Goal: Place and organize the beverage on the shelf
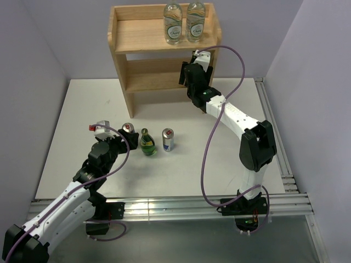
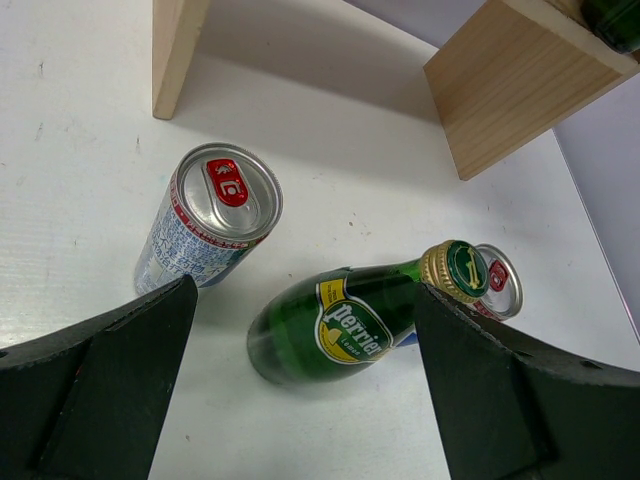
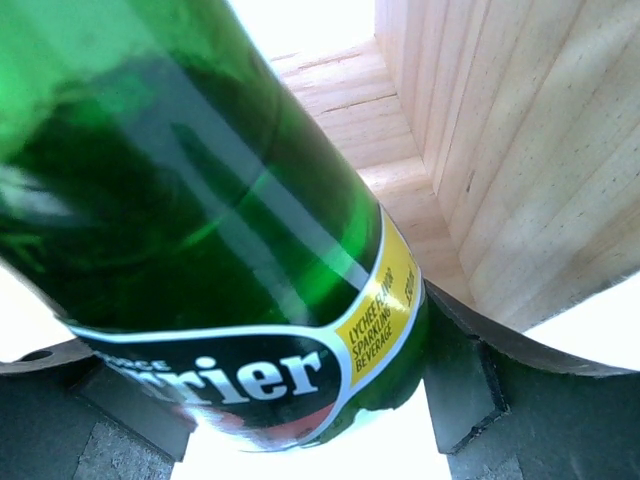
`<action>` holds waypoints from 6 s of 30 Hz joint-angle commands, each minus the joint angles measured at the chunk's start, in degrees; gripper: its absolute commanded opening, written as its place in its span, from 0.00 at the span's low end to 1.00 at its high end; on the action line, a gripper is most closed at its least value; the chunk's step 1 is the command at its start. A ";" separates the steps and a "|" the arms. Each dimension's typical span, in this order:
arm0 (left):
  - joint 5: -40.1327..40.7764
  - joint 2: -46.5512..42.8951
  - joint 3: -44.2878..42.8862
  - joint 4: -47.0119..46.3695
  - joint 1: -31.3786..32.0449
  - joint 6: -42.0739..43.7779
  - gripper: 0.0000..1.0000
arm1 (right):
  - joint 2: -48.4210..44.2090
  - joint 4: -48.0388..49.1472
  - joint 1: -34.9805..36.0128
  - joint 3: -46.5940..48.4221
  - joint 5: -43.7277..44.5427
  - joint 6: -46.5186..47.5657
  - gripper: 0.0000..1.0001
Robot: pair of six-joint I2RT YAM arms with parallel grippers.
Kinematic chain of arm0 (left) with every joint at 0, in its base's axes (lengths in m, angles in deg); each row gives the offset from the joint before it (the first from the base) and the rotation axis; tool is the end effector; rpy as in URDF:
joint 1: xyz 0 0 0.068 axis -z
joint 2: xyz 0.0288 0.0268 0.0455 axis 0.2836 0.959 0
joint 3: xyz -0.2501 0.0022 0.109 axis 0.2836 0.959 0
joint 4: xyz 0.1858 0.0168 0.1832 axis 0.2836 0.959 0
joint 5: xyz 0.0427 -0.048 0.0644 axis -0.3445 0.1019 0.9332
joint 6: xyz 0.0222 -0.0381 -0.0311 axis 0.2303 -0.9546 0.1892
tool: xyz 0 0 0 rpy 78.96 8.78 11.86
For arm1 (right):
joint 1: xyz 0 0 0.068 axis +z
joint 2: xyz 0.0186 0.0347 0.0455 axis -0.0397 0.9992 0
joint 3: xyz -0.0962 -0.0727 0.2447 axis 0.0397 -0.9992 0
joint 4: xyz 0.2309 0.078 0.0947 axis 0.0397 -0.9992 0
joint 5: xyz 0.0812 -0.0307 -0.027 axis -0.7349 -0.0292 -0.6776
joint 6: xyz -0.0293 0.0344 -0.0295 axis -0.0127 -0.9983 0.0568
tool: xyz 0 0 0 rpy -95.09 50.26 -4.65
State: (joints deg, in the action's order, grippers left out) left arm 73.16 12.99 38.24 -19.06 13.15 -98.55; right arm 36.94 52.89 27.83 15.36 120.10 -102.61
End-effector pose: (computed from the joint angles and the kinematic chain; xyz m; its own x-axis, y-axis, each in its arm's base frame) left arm 0.1506 -0.0751 0.2323 -0.2863 -0.4844 -0.8266 0.1118 0.8400 -0.5310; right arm 0.3903 0.2029 0.3421 -0.2143 0.1338 -0.9676 0.1207 0.9866 0.1097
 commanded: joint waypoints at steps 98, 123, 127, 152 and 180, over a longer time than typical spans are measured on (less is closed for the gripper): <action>0.79 -1.51 -0.02 -1.94 0.17 0.37 0.96 | -12.35 10.83 7.58 -14.79 8.62 -0.18 1.00; 14.23 -7.21 -7.49 10.36 0.17 -1.21 0.99 | -23.70 2.56 47.41 -34.13 8.55 -22.68 1.00; 16.34 -9.68 -7.41 11.77 0.25 -2.26 0.99 | -19.92 2.48 49.43 -33.52 8.19 -24.70 1.00; 15.91 -12.67 -4.33 10.01 0.25 -1.47 0.99 | -0.85 15.48 40.30 -29.30 3.10 -19.26 1.00; 14.77 -11.61 -3.10 7.82 0.26 -0.68 0.99 | 10.23 24.80 37.13 -24.82 8.80 -13.54 1.00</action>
State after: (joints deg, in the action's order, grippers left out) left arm 88.87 1.38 34.85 -8.81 13.15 -100.04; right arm 46.19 73.48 65.34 -12.04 124.84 -117.43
